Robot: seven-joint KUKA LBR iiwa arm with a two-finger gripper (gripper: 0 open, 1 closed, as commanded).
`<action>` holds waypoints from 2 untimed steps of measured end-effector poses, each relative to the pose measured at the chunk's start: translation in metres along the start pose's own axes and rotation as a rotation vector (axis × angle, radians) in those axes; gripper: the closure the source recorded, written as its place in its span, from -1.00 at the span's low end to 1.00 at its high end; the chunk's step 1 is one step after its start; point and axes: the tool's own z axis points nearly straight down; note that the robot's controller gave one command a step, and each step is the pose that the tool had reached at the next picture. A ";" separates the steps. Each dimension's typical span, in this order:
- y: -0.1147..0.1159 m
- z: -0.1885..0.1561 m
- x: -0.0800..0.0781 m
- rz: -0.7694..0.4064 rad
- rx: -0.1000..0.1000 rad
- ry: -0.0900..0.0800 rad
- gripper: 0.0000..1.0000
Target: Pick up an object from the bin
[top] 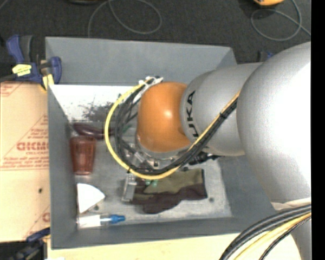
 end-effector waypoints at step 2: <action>-0.063 -0.004 0.020 -0.268 0.001 0.000 -1.00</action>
Offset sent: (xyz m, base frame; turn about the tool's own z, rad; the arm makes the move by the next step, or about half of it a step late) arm -0.0355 -0.0679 0.0074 -0.2747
